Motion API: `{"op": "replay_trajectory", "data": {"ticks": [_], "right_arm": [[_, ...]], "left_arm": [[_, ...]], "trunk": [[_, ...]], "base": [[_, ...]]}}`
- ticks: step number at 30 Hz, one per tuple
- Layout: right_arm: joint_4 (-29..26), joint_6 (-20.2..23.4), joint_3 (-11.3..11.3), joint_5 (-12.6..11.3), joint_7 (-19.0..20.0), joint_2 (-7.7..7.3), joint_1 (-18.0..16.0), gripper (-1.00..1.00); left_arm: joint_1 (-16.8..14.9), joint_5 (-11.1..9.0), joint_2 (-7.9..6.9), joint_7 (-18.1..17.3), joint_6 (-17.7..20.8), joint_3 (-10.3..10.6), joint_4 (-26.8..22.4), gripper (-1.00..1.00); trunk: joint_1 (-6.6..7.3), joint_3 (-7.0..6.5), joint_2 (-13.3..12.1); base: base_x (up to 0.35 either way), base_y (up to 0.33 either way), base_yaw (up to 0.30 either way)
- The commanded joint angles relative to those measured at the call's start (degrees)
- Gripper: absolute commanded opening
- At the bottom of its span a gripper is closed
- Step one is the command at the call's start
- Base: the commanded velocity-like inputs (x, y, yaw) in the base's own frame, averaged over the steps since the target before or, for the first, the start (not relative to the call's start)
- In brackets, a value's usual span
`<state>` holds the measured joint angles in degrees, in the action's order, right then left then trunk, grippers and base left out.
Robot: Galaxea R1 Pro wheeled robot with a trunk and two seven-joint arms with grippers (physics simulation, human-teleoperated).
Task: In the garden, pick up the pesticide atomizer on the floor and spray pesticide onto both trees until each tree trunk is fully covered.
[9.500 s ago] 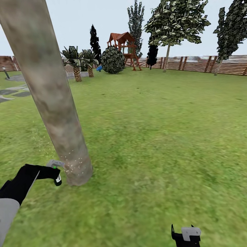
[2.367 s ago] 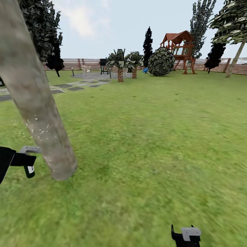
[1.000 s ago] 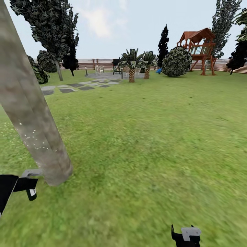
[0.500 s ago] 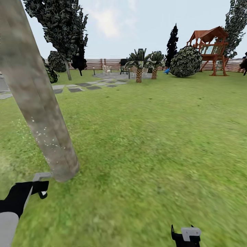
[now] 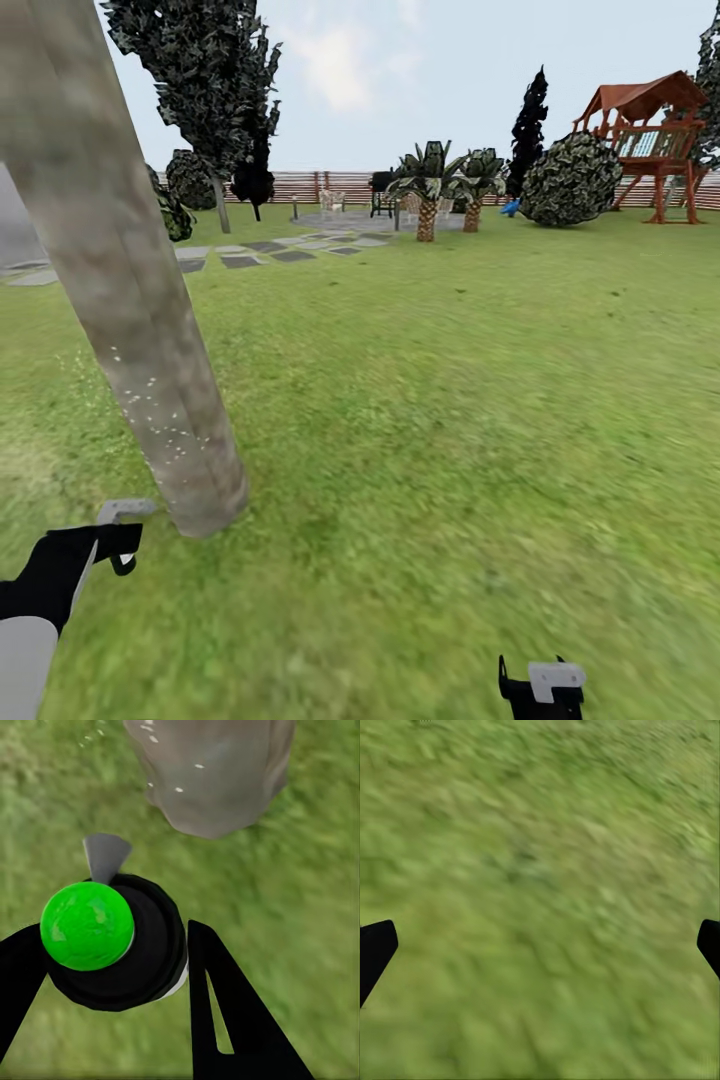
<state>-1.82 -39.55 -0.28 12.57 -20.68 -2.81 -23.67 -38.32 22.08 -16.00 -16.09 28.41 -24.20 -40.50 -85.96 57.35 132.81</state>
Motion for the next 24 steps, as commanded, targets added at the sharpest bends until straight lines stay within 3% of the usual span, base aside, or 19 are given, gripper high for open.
{"op": "replay_trajectory", "data": {"ticks": [1, 14, 24], "right_arm": [[-0.01, 0.00, -0.02, 0.00, -0.03, -0.04, 0.01, 1.00], [-0.02, 0.00, -0.05, -0.01, -0.06, -0.03, 0.01, 1.00], [-0.02, 0.00, 0.02, 0.00, -0.06, 0.08, 0.00, 1.00]], "left_arm": [[0.03, 0.08, 0.00, 0.00, 0.06, 0.09, 0.07, -1.00], [0.08, 0.46, 0.01, 0.08, 0.47, 0.38, 0.25, -1.00], [0.08, 0.25, 0.25, 2.11, 0.37, 0.30, 0.40, -1.00]], "trunk": [[0.00, 0.00, 0.00], [0.00, 0.00, 0.00], [0.00, 0.00, 0.00]], "base": [[0.003, -0.119, 0.015], [-0.078, -0.256, 0.003], [0.076, -0.273, 0.227]]}}
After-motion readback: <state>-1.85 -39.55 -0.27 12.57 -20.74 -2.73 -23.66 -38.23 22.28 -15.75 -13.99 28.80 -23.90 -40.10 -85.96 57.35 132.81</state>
